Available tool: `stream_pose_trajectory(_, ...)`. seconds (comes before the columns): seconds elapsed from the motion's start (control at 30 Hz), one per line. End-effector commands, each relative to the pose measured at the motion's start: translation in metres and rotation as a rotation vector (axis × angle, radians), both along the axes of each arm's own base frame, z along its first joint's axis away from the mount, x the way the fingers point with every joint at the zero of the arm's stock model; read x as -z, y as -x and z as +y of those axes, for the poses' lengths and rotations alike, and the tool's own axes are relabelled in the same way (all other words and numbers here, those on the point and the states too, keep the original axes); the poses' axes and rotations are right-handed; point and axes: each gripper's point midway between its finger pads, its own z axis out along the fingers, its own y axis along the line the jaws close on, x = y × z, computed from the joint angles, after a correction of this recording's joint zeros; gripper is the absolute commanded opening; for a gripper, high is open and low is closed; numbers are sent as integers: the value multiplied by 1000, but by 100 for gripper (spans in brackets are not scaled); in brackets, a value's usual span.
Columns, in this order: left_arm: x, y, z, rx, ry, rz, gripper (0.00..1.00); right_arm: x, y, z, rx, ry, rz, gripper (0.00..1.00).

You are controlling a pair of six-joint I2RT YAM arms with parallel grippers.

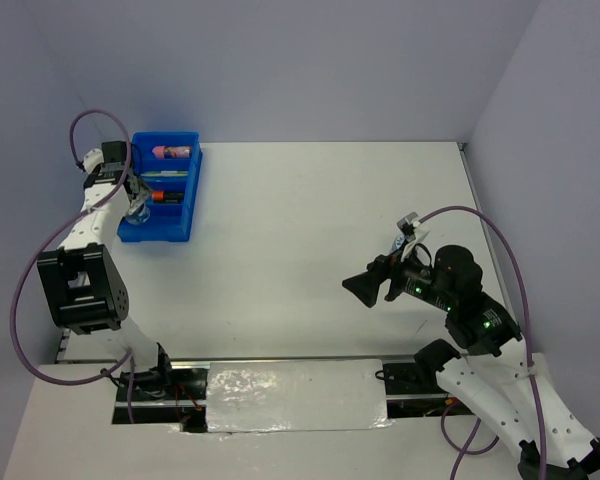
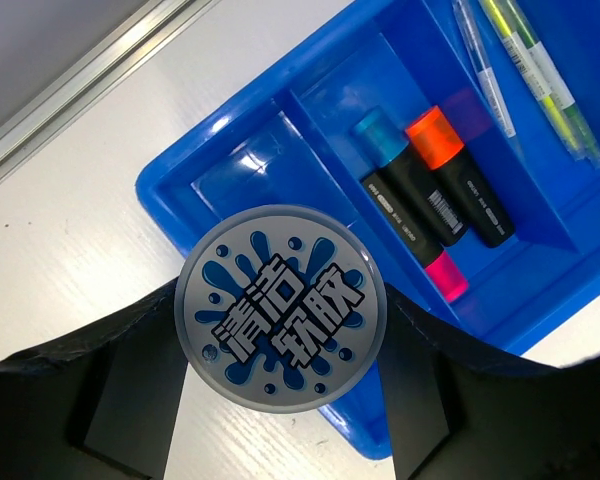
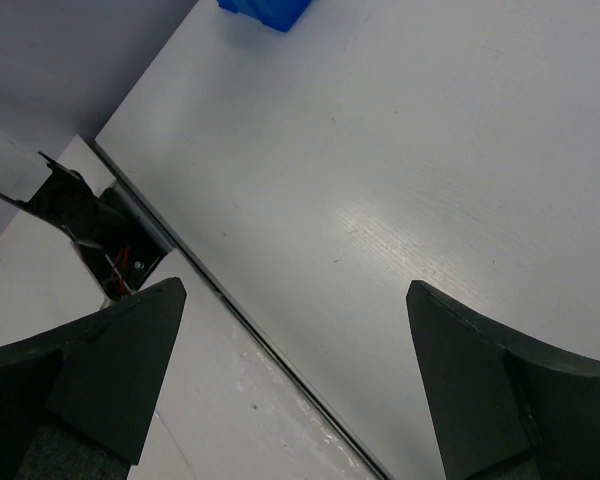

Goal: Sort the stationery into containers
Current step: Place the stationery in the storage box.

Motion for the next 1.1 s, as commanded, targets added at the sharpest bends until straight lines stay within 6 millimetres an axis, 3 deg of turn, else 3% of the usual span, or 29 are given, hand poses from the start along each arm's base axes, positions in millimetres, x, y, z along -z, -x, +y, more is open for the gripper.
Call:
stream_pose_trajectory(0.0,-31,-27,7,-13,-33,-128,0,-14,0,6,-40,-29,-66,100)
stream_pose_trajectory(0.07,-37,-29,14,-29,-55,-131,0,-14,-1,6,-41,-28,-65,100)
stream_pose_trajectory(0.2,-27,-31,19,-43,-70,-85,0,-14,0,6,-41,-30,-68,100)
stream_pose_trajectory(0.37,-14,-36,18,-34,-51,-79,8,-11,1,6,-45,-28,-58,100)
stream_pose_trajectory(0.53,1,-27,22,-66,-56,-28,15,-11,2,6,-48,-29,-59,100)
stream_pose_trajectory(0.67,5,-23,23,-90,-60,-26,37,-10,4,5,-48,-27,-56,100)
stream_pose_trajectory(0.83,10,-25,25,-95,-60,-8,57,-12,6,4,-49,-30,-64,100)
stream_pose_trajectory(0.93,13,-23,25,-102,-57,-1,75,-11,6,4,-47,-27,-59,100)
stream_pose_trajectory(1.07,15,-24,24,-106,-53,1,84,-12,5,4,-46,-27,-60,100)
